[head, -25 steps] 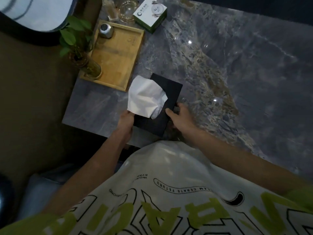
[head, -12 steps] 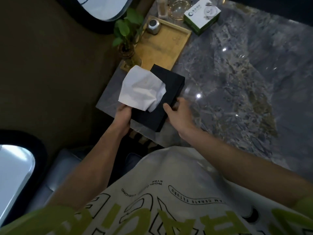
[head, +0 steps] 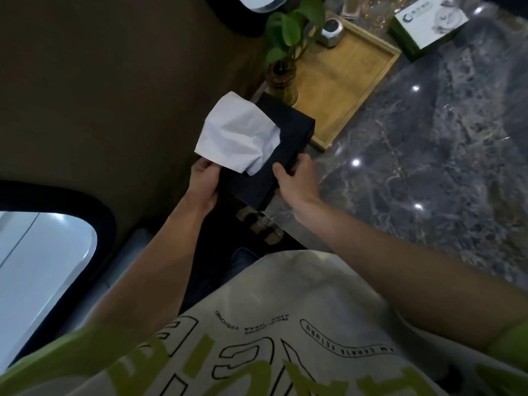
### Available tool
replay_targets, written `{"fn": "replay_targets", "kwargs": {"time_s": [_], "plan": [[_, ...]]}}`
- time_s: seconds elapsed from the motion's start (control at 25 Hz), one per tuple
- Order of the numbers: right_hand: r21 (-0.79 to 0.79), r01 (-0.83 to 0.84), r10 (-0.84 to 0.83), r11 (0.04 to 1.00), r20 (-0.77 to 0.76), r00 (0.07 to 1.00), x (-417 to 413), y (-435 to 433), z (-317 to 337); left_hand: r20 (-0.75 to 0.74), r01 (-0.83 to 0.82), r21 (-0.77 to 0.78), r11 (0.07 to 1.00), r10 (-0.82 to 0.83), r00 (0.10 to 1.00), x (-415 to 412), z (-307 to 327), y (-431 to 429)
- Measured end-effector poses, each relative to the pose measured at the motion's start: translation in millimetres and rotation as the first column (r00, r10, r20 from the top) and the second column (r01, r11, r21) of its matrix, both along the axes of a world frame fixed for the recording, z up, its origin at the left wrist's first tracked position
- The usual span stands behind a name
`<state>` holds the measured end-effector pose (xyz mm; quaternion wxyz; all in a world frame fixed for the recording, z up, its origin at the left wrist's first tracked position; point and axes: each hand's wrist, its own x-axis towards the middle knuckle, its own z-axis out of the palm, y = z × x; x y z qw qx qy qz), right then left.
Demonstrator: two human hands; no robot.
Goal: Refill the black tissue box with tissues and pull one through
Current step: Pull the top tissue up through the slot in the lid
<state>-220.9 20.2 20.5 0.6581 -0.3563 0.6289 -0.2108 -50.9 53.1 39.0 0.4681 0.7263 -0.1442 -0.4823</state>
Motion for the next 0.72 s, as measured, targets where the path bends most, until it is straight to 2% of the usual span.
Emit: {"fn": "replay_targets", "kwargs": {"time_s": [0.4,0.72], "plan": [[0.023,-0.041,0.045,0.999,-0.162,0.986,44.0,-21.0,-31.2,0.082,-0.188,0.082,0.979,0.182,0.98,22.9,-35.6,-20.7],[0.043,-0.038,0.044,0.998,-0.164,0.985,60.1,-30.8,-42.0,0.088,-0.367,0.18,0.913,0.357,0.93,29.4,-60.8,-33.2]]}}
